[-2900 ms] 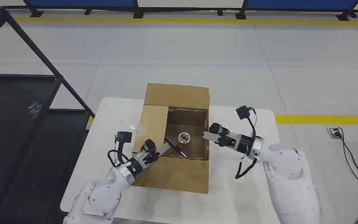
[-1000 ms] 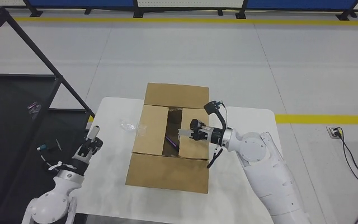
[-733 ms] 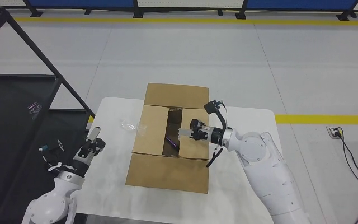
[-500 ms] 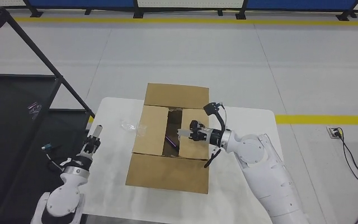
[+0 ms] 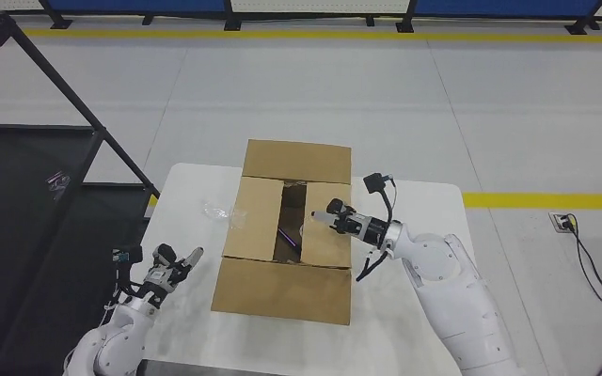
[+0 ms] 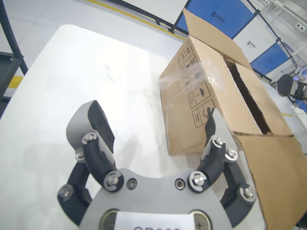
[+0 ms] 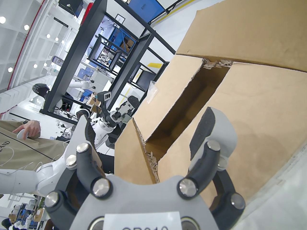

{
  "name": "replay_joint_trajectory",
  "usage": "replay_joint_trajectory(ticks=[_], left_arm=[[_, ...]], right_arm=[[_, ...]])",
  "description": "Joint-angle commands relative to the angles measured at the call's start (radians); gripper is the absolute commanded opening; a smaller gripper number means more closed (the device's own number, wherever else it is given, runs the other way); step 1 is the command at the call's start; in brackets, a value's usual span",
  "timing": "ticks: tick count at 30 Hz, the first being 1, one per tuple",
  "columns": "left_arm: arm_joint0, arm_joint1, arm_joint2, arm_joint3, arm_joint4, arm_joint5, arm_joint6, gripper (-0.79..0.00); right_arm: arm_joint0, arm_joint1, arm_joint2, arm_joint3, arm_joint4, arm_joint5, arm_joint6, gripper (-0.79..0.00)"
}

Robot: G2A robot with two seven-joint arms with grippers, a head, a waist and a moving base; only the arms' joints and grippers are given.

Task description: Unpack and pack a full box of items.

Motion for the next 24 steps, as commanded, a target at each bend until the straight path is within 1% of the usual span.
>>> replay_joint_trajectory(ticks=[1, 5, 7, 10, 15, 19, 21, 24], left_arm=[[0.043, 0.011, -0.046, -0.033, 0.026, -0.052, -0.05, 0.0], [0.121, 0.023, -0.087, -0.11, 0.079, -0.102, -0.089, 0.0], [0.149, 0.025, -0.08, -0.144, 0.12, -0.118, -0.097, 0.0], [0.172, 0.023, -0.045, -0.178, 0.141, -0.131, -0.09, 0.0], [0.153, 0.021, 0.005, -0.186, 0.148, -0.119, -0.081, 0.0], [0.135, 0.02, 0.031, -0.178, 0.12, -0.132, -0.086, 0.0], [0.13, 0.021, 0.032, -0.179, 0.095, -0.138, -0.091, 0.0], [0.125, 0.022, 0.027, -0.189, 0.051, -0.141, -0.104, 0.0]], right_arm=[[0.002, 0.002, 0.002, 0.005, 0.009, -0.004, 0.004, 0.0], [0.012, 0.005, -0.002, 0.02, 0.036, -0.019, 0.01, 0.0], [0.021, 0.006, -0.005, 0.03, 0.044, -0.025, 0.012, 0.0], [0.033, 0.007, -0.013, 0.043, 0.053, -0.034, 0.014, 0.0], [0.041, 0.01, -0.014, 0.072, 0.08, -0.057, -0.01, 0.0], [0.009, 0.011, 0.021, 0.079, 0.137, -0.072, -0.14, 0.0], [-0.008, 0.012, 0.026, 0.068, 0.145, -0.077, -0.168, 0.0], [-0.027, 0.015, 0.039, 0.053, 0.136, -0.057, -0.224, 0.0]])
